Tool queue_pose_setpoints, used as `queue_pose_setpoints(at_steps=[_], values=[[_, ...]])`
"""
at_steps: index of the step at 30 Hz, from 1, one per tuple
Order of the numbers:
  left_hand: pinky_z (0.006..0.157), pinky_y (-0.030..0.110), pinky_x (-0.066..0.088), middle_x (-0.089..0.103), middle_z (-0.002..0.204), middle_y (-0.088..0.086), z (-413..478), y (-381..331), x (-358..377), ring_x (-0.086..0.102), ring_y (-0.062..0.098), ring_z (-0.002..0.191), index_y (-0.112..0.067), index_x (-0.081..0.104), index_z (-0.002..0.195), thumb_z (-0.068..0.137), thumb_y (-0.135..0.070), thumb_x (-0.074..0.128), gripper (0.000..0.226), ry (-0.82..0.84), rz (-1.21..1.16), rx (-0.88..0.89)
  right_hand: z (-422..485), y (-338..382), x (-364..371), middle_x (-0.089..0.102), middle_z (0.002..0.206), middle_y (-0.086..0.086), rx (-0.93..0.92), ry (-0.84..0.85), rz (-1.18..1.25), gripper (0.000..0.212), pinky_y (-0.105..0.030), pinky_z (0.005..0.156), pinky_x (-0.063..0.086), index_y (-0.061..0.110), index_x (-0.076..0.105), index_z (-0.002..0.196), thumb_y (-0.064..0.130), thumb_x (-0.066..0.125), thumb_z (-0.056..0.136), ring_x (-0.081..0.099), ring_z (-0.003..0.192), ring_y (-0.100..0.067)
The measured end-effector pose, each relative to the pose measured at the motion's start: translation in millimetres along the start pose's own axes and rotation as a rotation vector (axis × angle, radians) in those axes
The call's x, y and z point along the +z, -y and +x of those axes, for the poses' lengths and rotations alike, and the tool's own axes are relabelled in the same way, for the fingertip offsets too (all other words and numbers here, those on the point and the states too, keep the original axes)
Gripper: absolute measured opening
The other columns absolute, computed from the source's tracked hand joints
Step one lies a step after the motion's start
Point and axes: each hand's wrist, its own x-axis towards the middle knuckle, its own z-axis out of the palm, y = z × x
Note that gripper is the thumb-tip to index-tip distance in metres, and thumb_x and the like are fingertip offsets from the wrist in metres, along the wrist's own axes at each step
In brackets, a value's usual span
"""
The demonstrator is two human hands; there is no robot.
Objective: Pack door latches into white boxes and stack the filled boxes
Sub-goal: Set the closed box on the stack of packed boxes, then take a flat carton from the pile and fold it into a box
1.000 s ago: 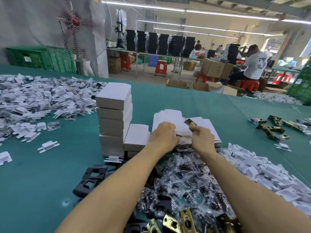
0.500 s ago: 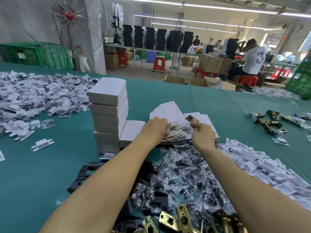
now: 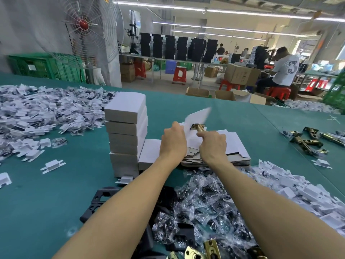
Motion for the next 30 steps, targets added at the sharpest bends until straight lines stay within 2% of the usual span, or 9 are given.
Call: queue_pose_setpoints(at_steps=[6, 10, 13, 17, 20, 22, 25, 28, 30], values=[[0.057, 0.037, 0.028, 0.043, 0.070, 0.000, -8, 6, -9, 0.042, 0.029, 0.069, -0.009, 0.040, 0.082, 0.107, -0.023, 0.028, 0.031, -0.227, -0.205, -0.015, -6, 0, 16, 0.061, 0.120, -0.014, -0.088, 0.131, -0.113, 0.041, -0.038, 0.082, 0.040, 0.024, 0.065, 0.126, 0.005, 0.042, 0.097, 0.050, 0.106, -0.035], [0.057, 0.035, 0.031, 0.053, 0.071, 0.003, -28, 7, -15, 0.045, 0.026, 0.064, -0.011, 0.044, 0.084, 0.109, -0.022, 0.035, 0.028, -0.327, -0.236, 0.179, -12, -6, 8, 0.060, 0.123, -0.016, -0.001, 0.158, -0.014, 0.030, -0.043, 0.093, 0.040, 0.015, 0.066, 0.118, 0.018, 0.041, 0.100, 0.050, 0.112, -0.038], [0.060, 0.026, 0.036, 0.064, 0.084, 0.009, -45, 11, -20, 0.051, 0.020, 0.067, -0.003, 0.058, 0.098, 0.108, -0.014, 0.040, 0.024, -0.388, -0.207, 0.318, -19, -9, -14, 0.063, 0.108, -0.025, 0.263, 0.022, 0.448, 0.020, -0.042, 0.081, 0.042, 0.007, 0.054, 0.082, 0.011, 0.040, 0.096, 0.056, 0.094, -0.036], [0.051, 0.019, 0.029, 0.054, 0.072, -0.004, -59, 19, -30, 0.041, 0.012, 0.058, -0.009, 0.056, 0.091, 0.108, -0.018, 0.040, 0.025, -0.365, -0.202, 0.257, -44, -20, -49, 0.065, 0.092, -0.008, 0.444, 0.127, 1.302, 0.027, -0.026, 0.058, 0.043, 0.018, 0.056, 0.090, -0.006, 0.042, 0.092, 0.061, 0.076, -0.019], [0.051, 0.031, 0.030, 0.054, 0.070, 0.000, -66, 25, -34, 0.048, 0.022, 0.063, -0.013, 0.049, 0.083, 0.108, -0.023, 0.038, 0.029, -0.181, -0.169, 0.137, -60, -32, -68, 0.068, 0.088, -0.002, 0.404, 0.114, 1.549, 0.013, -0.028, 0.061, 0.044, 0.019, 0.058, 0.093, 0.008, 0.053, 0.097, 0.059, 0.074, -0.017], [0.066, 0.024, 0.042, 0.064, 0.102, 0.009, -73, 24, -37, 0.057, 0.022, 0.087, -0.015, 0.055, 0.101, 0.106, -0.018, 0.041, 0.015, -0.060, -0.180, 0.020, -66, -37, -78, 0.069, 0.081, -0.002, 0.431, 0.058, 1.544, 0.011, -0.030, 0.061, 0.052, 0.014, 0.063, 0.090, 0.018, 0.057, 0.099, 0.061, 0.068, -0.015], [0.109, 0.032, 0.031, 0.038, 0.152, 0.004, -91, 14, -47, 0.035, 0.020, 0.137, -0.018, 0.033, 0.150, 0.095, -0.025, 0.060, 0.062, -0.024, -0.131, 0.063, -78, -39, -84, 0.065, 0.076, -0.009, 0.398, 0.027, 1.306, 0.017, -0.031, 0.057, 0.053, 0.009, 0.064, 0.079, 0.012, 0.061, 0.096, 0.060, 0.062, -0.017], [0.120, 0.040, 0.022, 0.034, 0.157, 0.005, -109, -2, -57, 0.031, 0.021, 0.143, -0.014, 0.026, 0.154, 0.079, -0.066, 0.067, 0.100, 0.049, 0.063, 0.442, -94, -33, -89, 0.066, 0.076, -0.010, 0.306, 0.001, 1.215, 0.017, -0.036, 0.066, 0.046, 0.011, 0.065, 0.078, 0.008, 0.063, 0.094, 0.056, 0.070, -0.023], [0.123, 0.047, 0.015, 0.024, 0.162, 0.003, -118, -12, -57, 0.023, 0.020, 0.148, -0.014, 0.011, 0.157, 0.066, -0.087, 0.058, 0.126, 0.159, 0.248, 0.507, -105, -25, -96, 0.069, 0.073, -0.005, 0.216, 0.002, 1.208, 0.015, -0.034, 0.065, 0.045, 0.013, 0.067, 0.082, 0.007, 0.062, 0.095, 0.057, 0.068, -0.020]])
